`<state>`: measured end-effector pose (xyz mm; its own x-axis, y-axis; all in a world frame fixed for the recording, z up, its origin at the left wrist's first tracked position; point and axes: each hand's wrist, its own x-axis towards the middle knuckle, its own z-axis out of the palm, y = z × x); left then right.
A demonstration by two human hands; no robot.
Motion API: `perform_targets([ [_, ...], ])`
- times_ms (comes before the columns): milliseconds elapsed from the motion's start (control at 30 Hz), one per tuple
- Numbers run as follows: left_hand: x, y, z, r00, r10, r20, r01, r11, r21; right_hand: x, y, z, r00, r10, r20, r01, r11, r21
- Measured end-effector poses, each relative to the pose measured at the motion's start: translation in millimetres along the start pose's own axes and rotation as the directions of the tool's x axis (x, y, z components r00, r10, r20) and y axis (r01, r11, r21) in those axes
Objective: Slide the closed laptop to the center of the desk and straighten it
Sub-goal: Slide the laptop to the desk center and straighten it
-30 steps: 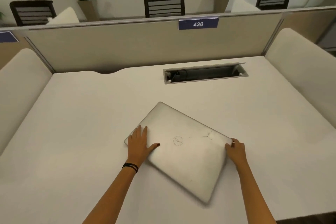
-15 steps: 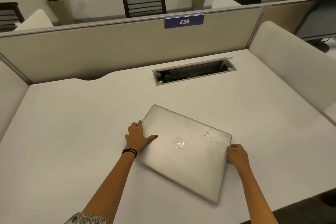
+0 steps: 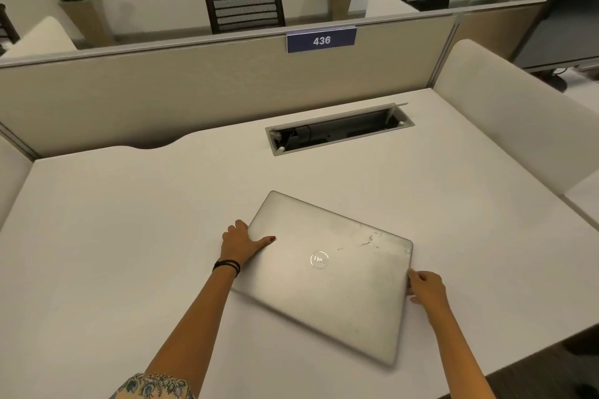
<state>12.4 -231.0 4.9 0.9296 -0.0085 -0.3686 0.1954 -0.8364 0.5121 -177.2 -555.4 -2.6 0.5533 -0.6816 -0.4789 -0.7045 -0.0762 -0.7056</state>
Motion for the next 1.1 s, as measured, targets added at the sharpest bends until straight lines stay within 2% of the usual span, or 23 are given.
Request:
perform_targets([
  [100,4,2,-4,0.999,-0.027,0.032,0.025,0.997,0.068,-2,1,-1,1.000,0.002,-0.013,-0.001,0.999,0.037],
  [333,4,-3,-9,0.995,-0.058,0.079,0.055,0.998,0.034,-1,-5,0,0.999,0.054,-0.008,-0.053,0.994,0.094],
  [633,-16,-25,-6,0.999,-0.021,0.034,0.021,1.000,-0.005,3,-13,-3,0.989,0.134,0.065,-0.143,0.975,0.169],
  [800,-37,-34,-8,0.997,-0.070,0.010,0.070,0.997,-0.014,4,-18,-4,0.979,0.148,0.137,-0.175,0.961,0.215],
  [967,-80,-56,8,0.987,-0.118,-0.106,0.106,0.988,-0.108,10,-20,-2,0.977,0.142,0.160,-0.174,0.962,0.211],
  [1100,-103,-75,16,0.984,-0.152,-0.095,0.140,0.982,-0.123,15,-23,2,0.975,0.131,0.180,-0.164,0.969,0.185],
])
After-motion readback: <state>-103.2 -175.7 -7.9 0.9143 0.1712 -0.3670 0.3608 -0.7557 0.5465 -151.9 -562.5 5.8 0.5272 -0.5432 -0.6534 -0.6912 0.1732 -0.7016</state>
